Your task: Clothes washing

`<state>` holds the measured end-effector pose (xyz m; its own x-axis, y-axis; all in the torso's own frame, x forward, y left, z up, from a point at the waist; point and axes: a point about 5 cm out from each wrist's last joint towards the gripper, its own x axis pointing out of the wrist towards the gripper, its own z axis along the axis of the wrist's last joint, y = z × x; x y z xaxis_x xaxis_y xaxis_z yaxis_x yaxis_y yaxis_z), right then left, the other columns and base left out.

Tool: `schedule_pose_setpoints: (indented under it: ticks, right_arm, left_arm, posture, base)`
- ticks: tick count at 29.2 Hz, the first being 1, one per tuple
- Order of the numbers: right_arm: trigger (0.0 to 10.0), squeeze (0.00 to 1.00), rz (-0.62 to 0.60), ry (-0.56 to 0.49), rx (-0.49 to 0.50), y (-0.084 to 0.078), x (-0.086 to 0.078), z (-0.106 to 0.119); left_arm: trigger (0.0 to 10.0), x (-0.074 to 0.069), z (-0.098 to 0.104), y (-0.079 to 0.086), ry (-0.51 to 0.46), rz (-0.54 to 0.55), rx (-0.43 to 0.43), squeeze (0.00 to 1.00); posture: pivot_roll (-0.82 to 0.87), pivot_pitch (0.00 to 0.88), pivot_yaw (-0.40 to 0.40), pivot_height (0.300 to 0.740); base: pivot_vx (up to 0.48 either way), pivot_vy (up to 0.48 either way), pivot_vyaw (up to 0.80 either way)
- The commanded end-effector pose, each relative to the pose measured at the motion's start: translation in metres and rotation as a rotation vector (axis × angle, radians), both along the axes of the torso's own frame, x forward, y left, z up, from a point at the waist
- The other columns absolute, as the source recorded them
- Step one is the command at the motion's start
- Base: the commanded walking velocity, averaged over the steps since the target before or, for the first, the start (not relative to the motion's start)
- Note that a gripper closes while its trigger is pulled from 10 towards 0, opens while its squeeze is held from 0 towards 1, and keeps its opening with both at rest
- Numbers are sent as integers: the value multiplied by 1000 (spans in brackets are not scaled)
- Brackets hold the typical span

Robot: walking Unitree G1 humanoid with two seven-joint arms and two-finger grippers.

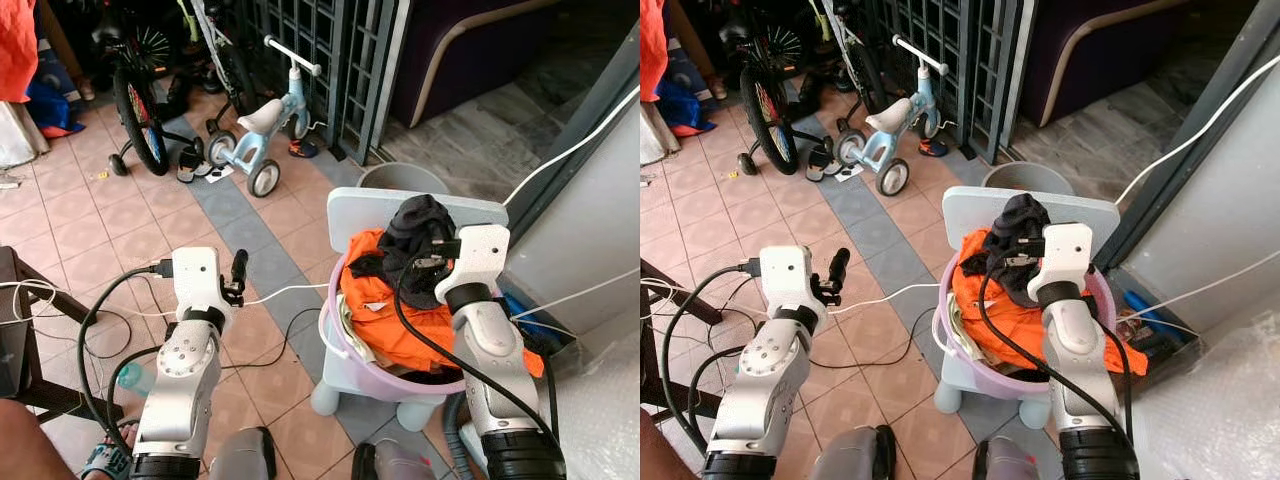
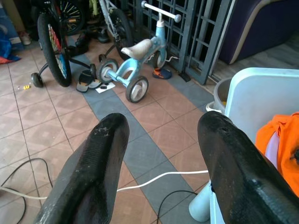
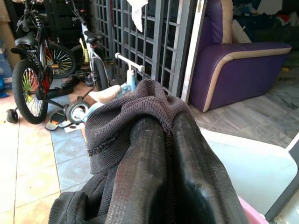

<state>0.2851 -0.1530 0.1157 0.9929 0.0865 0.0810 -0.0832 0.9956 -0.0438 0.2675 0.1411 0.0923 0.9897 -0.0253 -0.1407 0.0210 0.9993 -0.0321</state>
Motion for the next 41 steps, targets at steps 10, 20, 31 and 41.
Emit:
schedule_pose_setpoints:
  ticks: [10, 20, 31, 41]
  right_arm:
    - [10000, 0, -14, -21, 8, 1, 7, 11]
    - [10000, 0, -18, -18, 16, 3, 7, 12]
    - [10000, 0, -17, -48, -3, 3, 11, 18]
    - [10000, 0, -130, -207, -114, -13, 25, 56]
  left_arm:
    - [10000, -1, -3, 5, 11, 8, 15, 0]
    - [10000, 1, -2, 3, 6, 0, 18, 0]
    - [10000, 2, 1, 1, -22, -10, -4, 0]
    - [10000, 4, 4, -2, -45, -29, -18, 0]
  posture:
    - [0, 74, 18, 740]
    - [-6, 71, 25, 740]
    - [-13, 66, 22, 740]
    - [-22, 64, 26, 740]
  base:
    - [-113, -124, 0]
    - [-127, -251, -317]
    - [0, 0, -73]
    - [0, 0, -720]
